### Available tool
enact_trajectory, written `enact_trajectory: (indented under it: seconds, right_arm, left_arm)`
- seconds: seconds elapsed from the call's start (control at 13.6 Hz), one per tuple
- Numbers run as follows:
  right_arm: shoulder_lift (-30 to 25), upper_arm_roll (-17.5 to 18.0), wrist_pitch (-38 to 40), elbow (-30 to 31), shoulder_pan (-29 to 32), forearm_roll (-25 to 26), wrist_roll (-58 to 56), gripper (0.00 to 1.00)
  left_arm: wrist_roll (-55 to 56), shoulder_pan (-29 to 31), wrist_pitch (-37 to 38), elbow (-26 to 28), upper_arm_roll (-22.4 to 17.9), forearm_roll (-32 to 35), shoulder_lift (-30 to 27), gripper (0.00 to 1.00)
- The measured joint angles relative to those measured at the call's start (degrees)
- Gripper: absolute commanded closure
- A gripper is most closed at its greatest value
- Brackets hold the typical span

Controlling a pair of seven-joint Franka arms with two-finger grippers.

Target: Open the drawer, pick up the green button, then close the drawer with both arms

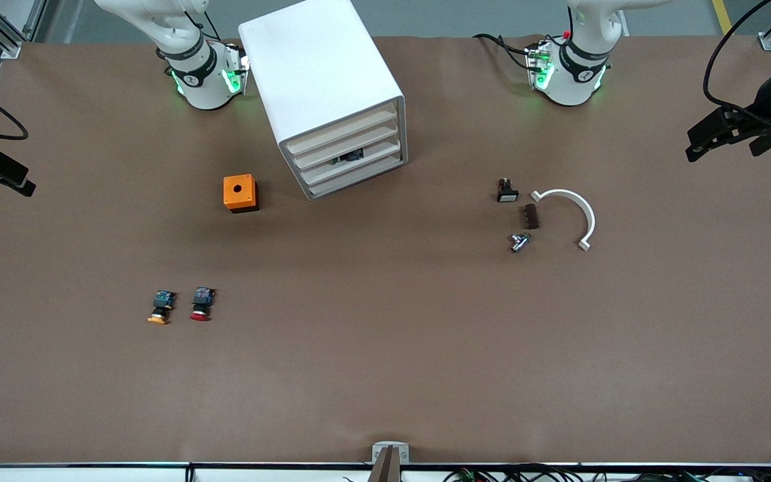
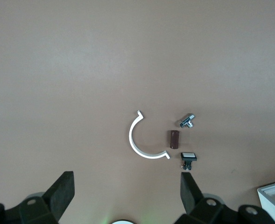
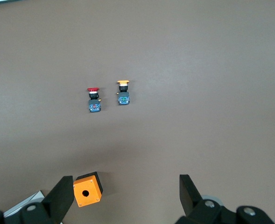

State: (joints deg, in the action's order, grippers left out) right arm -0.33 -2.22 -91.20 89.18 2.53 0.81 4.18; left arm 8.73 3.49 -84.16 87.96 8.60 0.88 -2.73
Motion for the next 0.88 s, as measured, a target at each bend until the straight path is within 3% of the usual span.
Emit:
enact_trajectory:
  seconds: [0.59, 0.88]
  right_arm:
    - [0.0, 0.0, 0.08, 0.03, 0.01, 0.0, 0.0, 0.0]
    - [0.0, 0.0, 0.11, 0.06, 0.01, 0.0, 0.0, 0.0]
  left_arm:
    - [0.0, 0.1, 0.54, -0.64, -0.26, 0.0, 0.59, 0.0]
    - [3.48, -0.18, 0.61, -0.95, 0.0, -0.14, 6.18, 0.0]
